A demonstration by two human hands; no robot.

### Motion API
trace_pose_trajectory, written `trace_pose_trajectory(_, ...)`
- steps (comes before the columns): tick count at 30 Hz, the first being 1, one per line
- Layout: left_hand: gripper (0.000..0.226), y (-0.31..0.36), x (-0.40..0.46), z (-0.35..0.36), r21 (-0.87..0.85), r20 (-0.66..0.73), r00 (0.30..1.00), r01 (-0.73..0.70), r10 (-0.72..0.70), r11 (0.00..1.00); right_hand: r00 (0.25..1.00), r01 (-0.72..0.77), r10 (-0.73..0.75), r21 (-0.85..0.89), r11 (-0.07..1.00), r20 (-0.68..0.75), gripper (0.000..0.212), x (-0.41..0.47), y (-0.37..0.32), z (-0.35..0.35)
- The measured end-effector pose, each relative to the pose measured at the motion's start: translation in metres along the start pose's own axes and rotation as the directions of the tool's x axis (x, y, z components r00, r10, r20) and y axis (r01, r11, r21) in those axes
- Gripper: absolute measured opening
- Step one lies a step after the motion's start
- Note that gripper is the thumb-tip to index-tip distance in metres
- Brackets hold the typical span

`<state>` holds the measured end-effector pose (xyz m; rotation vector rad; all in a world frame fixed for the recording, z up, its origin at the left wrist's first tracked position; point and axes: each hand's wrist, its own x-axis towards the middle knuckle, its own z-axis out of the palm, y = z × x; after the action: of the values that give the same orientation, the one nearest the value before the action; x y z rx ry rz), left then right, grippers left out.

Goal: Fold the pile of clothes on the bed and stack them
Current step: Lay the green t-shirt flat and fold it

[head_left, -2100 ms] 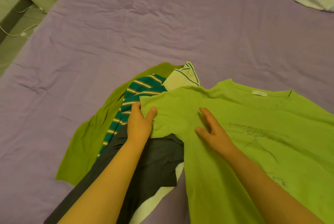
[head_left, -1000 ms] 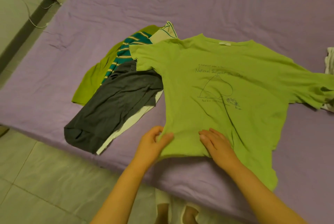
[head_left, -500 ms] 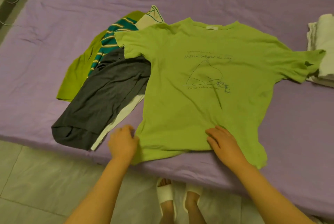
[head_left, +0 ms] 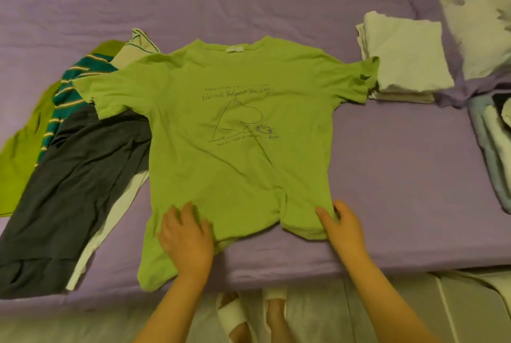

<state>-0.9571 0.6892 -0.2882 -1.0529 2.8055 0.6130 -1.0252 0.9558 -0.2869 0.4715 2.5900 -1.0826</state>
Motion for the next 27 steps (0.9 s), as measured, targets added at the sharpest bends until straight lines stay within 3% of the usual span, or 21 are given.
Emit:
trace_pose_trajectory(3,0.068,-0.036,0.014,-0.017,-0.023,0.095,0.951,0.299,-0.296,0.954,0.996,0.079,-0.078,0.026,0.997,-0.041,0.023,-0.003,-0.003,-0.005)
trace_pose_trajectory(5,0.077,-0.054,0.017,-0.022,0.015,0.191,0.905,0.385,-0.38,0.923,0.996,0.085,-0.084,0.077,0.993,-0.012,0.024,-0.008,-0.007,-0.006)
trace_pose_trajectory(7,0.075,-0.067,0.017,-0.022,-0.011,0.271,0.882,0.403,-0.385,0.915,0.998,0.031,-0.04,0.187,0.982,0.043,0.017,-0.015,-0.013,-0.006)
trace_pose_trajectory(11,0.046,-0.069,0.008,-0.031,-0.232,0.466,0.839,0.423,-0.282,0.876,0.925,-0.254,0.14,0.3,0.919,0.354,0.025,-0.036,-0.012,-0.014)
trace_pose_trajectory(14,0.034,-0.07,-0.013,-0.05,-0.435,0.512,0.841,0.427,-0.173,0.793,0.899,-0.328,0.153,0.402,0.855,0.41,0.027,-0.053,-0.002,-0.021)
trace_pose_trajectory(16,0.025,-0.079,-0.028,-0.064,-0.608,0.533,0.835,0.489,-0.135,0.626,0.917,-0.357,0.151,0.592,0.723,0.369,0.033,-0.062,0.004,-0.024)
trace_pose_trajectory(20,0.02,-0.094,-0.048,-0.084,-0.839,0.527,0.839,0.539,-0.135,0.076,0.945,-0.324,0.166,0.761,0.562,0.281,0.033,-0.072,0.006,-0.025)
trace_pose_trajectory(22,0.02,-0.098,-0.056,-0.086,-0.846,0.532,0.834,0.529,-0.143,-0.064,0.946,-0.323,0.173,0.791,0.519,0.273,0.028,-0.078,0.009,-0.026)
trace_pose_trajectory(24,0.017,-0.098,-0.064,-0.087,-0.841,0.541,0.826,0.538,-0.158,-0.065,0.945,-0.326,0.177,0.805,0.496,0.275,0.026,-0.083,0.011,-0.031)
trace_pose_trajectory(27,0.014,-0.098,-0.073,-0.086,-0.853,0.488,0.832,0.519,-0.264,0.059,0.946,-0.32,0.205,0.83,0.456,0.252,0.029,-0.088,0.018,-0.038)
